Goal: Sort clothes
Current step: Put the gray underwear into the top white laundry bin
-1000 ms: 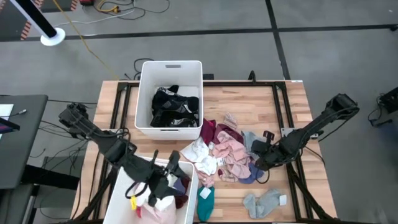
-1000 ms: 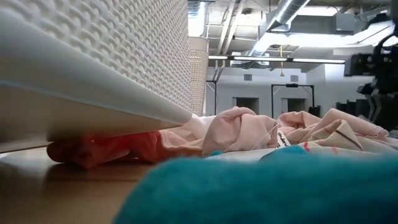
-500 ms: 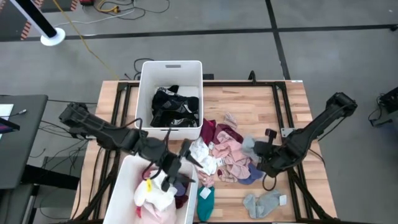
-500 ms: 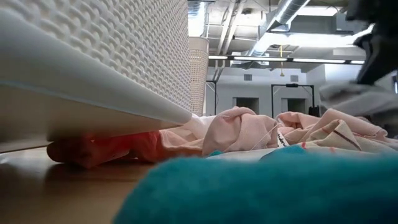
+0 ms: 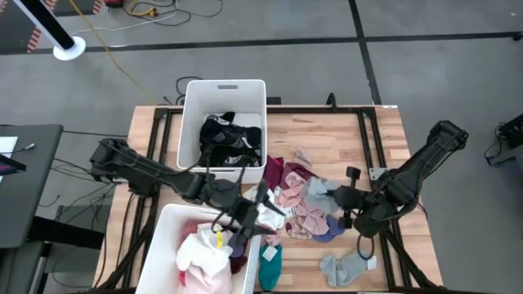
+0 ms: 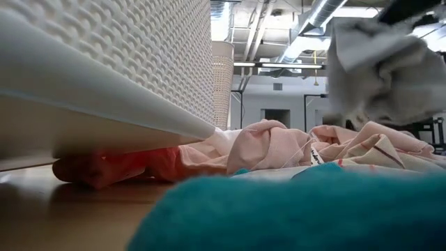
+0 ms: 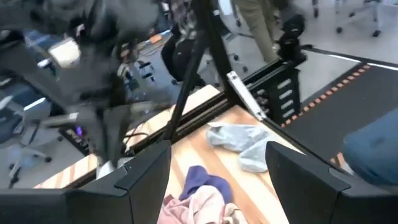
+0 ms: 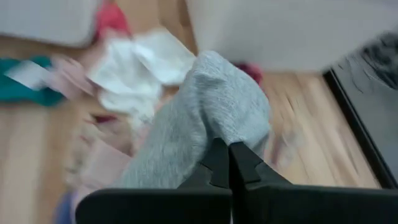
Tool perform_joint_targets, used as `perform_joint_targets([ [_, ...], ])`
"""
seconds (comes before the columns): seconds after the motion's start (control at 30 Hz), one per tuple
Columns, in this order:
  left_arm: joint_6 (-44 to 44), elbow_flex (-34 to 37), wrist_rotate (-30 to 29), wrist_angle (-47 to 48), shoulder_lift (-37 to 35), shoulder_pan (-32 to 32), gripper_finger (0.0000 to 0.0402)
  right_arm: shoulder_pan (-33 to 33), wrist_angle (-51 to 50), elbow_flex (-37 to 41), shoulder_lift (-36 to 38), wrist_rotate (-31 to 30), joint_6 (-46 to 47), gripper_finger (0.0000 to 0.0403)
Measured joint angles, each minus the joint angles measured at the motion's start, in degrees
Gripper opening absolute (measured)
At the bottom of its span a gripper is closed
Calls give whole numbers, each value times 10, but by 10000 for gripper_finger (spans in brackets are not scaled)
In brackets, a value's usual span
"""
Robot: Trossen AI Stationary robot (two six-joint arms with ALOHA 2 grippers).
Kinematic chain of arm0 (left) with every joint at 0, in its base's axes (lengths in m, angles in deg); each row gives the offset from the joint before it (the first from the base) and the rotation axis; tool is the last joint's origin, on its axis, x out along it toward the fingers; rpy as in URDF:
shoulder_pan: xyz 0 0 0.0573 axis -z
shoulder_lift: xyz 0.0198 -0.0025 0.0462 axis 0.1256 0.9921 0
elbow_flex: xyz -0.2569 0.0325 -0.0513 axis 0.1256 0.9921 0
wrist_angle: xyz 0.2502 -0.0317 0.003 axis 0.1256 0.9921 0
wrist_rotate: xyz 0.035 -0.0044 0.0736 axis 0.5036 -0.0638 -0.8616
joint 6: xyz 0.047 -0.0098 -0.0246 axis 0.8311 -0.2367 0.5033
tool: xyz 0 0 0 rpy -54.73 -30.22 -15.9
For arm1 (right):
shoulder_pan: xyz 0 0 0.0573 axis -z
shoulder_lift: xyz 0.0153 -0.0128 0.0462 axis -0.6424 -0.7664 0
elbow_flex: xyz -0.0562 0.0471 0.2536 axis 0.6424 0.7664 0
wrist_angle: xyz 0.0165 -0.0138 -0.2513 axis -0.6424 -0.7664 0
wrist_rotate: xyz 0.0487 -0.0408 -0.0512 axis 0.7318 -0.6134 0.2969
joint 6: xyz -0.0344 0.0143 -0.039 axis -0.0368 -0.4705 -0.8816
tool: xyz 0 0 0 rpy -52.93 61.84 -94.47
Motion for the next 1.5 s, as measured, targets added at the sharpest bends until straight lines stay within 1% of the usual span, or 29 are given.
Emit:
perform_joint_targets([
  [0.1, -11, 0, -5, -29, 10, -16, 269, -4, 53, -10, 0, 0, -60, 0],
  [0.3, -26, 0, -5, -45, 9, -36, 285, -3, 167, -18, 0, -2, -185, 0],
  [0.5, -24, 0, 2, -44, 9, -44, 287, 10, 299, -18, 0, -2, -330, 0],
  [0.6, -24, 0, 2, -44, 9, -47, 287, 14, 349, -18, 0, 0, -384, 0],
  [0.73, -21, 0, 1, -47, 9, -49, 287, 19, 390, -18, -1, 8, -427, 0],
  [0.87, -25, -1, 1, -52, 9, -55, 287, 35, 426, -18, -3, 50, -451, 0],
  [1.03, -27, -1, 0, -44, 9, -61, 279, 49, 466, -18, -15, 67, -492, 0],
  [1.13, -27, -1, 0, -45, 9, -61, 247, 62, 479, -19, -20, 77, -497, 0],
  [1.2, -22, -1, 0, -44, 9, -61, 209, 66, 476, -19, -20, 78, -496, 0],
  [1.3, -8, -1, 0, -44, 9, -61, 132, 65, 477, -19, -20, 78, -495, 0],
  [1.4, 19, -1, 0, -40, 9, -60, 42, 58, 473, -19, -20, 78, -494, 0],
  [1.43, 28, -1, 0, -39, 9, -59, 22, 56, 470, -19, -20, 78, -493, 0],
  [1.5, 44, -1, -2, -39, 7, -57, 12, 52, 456, -19, -19, 79, -491, 0],
])
